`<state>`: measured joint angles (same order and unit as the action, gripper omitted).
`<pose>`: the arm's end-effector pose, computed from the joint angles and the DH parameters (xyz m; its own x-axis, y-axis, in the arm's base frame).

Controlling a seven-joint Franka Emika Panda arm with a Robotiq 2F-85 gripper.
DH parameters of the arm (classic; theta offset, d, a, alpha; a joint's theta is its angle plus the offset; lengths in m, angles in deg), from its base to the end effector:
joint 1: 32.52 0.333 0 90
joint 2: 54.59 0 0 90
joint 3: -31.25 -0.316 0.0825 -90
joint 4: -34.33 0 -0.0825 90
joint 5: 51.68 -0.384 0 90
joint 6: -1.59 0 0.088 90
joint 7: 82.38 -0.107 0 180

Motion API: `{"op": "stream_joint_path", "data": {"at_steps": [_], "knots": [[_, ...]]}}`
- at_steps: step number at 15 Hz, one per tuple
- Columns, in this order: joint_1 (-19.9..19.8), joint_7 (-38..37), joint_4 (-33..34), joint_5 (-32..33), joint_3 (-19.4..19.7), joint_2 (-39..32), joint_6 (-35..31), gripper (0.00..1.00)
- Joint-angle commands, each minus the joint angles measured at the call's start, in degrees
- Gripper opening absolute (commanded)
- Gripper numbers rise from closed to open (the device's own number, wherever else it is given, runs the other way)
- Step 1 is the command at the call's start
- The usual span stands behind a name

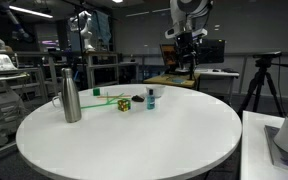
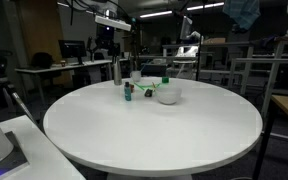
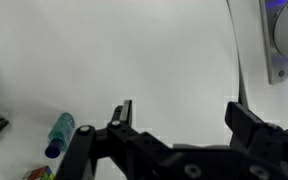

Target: Move the bottle forward

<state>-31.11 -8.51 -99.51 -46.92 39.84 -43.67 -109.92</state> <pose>0.4494 -0.0628 0.3962 0.3454 0.9336 -0.0953 0.9163 -0.3574 -0.1806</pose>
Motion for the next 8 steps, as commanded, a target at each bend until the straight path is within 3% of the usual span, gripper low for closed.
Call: {"op": "stream_joint_path", "data": {"at_steps": [1,8], "knots": [[-1.3,1.2,-0.6,0.2,-0.7,0.4,-1.4,1.0],[-0.1,9.5,2.4,-0.8,-1.5,-2.6,-1.5,1.0]]}}
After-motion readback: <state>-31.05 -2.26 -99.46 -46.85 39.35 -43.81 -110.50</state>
